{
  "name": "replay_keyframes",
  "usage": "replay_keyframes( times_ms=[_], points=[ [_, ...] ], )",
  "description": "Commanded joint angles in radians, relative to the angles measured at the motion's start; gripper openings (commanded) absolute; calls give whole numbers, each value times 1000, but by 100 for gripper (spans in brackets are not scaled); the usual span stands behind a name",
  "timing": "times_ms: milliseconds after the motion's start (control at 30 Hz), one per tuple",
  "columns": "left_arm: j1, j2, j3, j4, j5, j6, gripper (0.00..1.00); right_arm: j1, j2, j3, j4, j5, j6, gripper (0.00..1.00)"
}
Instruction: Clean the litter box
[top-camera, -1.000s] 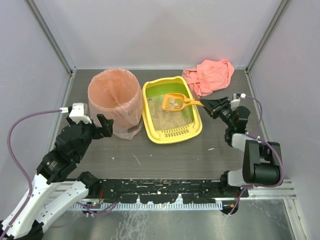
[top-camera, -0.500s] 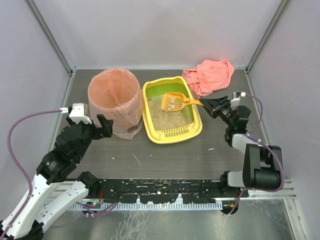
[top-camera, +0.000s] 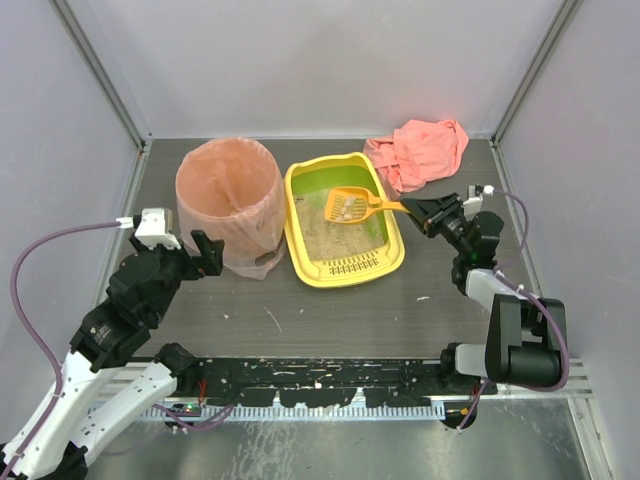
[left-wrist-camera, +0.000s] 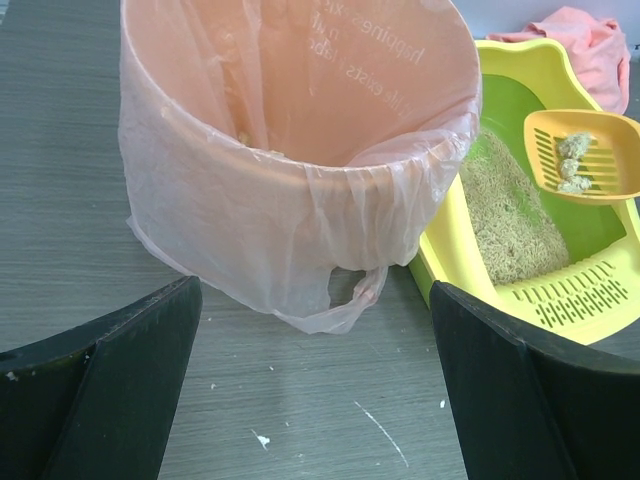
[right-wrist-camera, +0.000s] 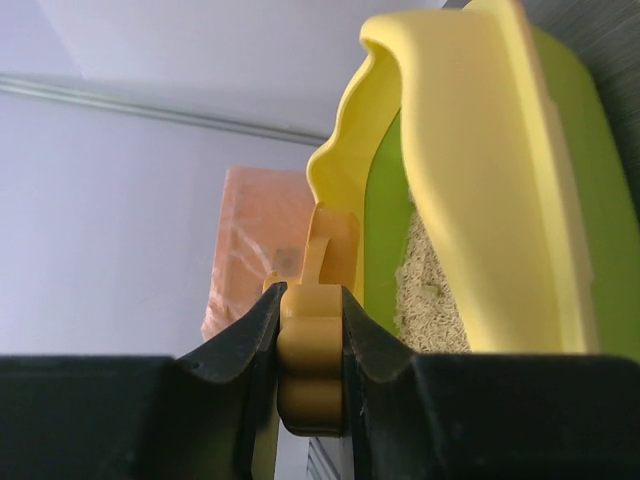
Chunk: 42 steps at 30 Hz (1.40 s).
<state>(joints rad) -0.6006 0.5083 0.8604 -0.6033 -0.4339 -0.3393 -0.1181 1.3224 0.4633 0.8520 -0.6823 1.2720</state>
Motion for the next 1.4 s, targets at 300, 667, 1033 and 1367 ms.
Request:
replay_keyframes(
  times_ms=[300,667,1033,1367],
  points=[
    [3,-26,15,10,-28,25,98,-23,-98,57,15,-32,-2,1],
    [3,-48,4,7,-36,21,98,124,-102,322,-109,56,-47,1],
    [2,-85,23,-32,-55,14,98,552,169,809,-338,243,-318,1],
    [3,-126,35,-78,-88,18,98,719,363,1137,-580,315,-866,1]
  ],
)
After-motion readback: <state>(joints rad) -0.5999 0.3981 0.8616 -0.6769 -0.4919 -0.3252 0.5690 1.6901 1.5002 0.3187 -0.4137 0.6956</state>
